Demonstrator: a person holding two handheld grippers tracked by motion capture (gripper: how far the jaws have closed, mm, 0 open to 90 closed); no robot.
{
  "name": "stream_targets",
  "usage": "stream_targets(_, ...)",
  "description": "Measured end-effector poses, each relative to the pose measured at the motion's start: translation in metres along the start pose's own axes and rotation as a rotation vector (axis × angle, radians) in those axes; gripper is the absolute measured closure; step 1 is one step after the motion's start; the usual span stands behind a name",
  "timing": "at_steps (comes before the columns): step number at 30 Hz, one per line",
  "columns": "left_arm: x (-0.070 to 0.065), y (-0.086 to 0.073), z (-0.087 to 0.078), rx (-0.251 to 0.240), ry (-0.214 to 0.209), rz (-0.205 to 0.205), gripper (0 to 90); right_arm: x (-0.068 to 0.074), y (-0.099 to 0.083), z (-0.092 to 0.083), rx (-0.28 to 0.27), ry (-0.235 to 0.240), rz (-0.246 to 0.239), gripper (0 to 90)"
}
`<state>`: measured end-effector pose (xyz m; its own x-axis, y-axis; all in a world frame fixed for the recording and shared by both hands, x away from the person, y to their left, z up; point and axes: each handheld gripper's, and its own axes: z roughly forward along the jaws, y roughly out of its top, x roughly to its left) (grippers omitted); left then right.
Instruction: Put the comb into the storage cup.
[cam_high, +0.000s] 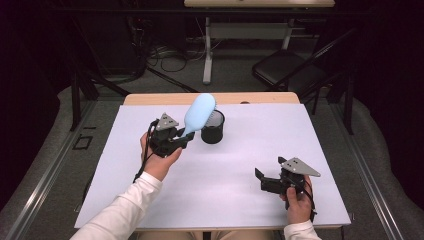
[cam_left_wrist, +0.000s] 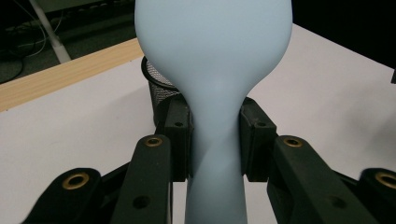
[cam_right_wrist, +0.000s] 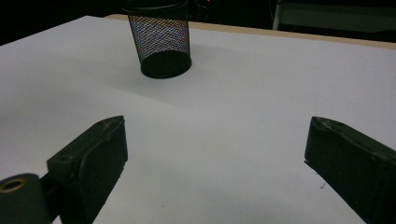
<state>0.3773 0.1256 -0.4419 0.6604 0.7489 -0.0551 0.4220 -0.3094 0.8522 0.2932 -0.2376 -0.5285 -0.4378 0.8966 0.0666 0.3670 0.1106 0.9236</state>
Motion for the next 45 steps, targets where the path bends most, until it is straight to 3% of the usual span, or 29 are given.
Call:
stream_targets(25,-0.012,0.004,0.005,-0.046,-0.01,0.002,69.2,0.001,0.0,0.001,0.006,0.005,-0.008,5.4)
stream_targets(32,-0.015,0.004,0.006,-0.049,-0.013,0.005,69.2,0.002,0.004,0.002,0.031,0.005,-0.002,5.3)
stream_targets(37,-0.016,0.005,0.006,-0.05,-0.014,0.008,69.2,0.002,0.012,0.001,0.034,0.046,0.009,5.4)
stream_targets(45,-0.017,0.005,0.005,-0.053,-0.016,0.008,69.2,0.014,0.028,0.002,0.046,0.101,-0.016,5.4)
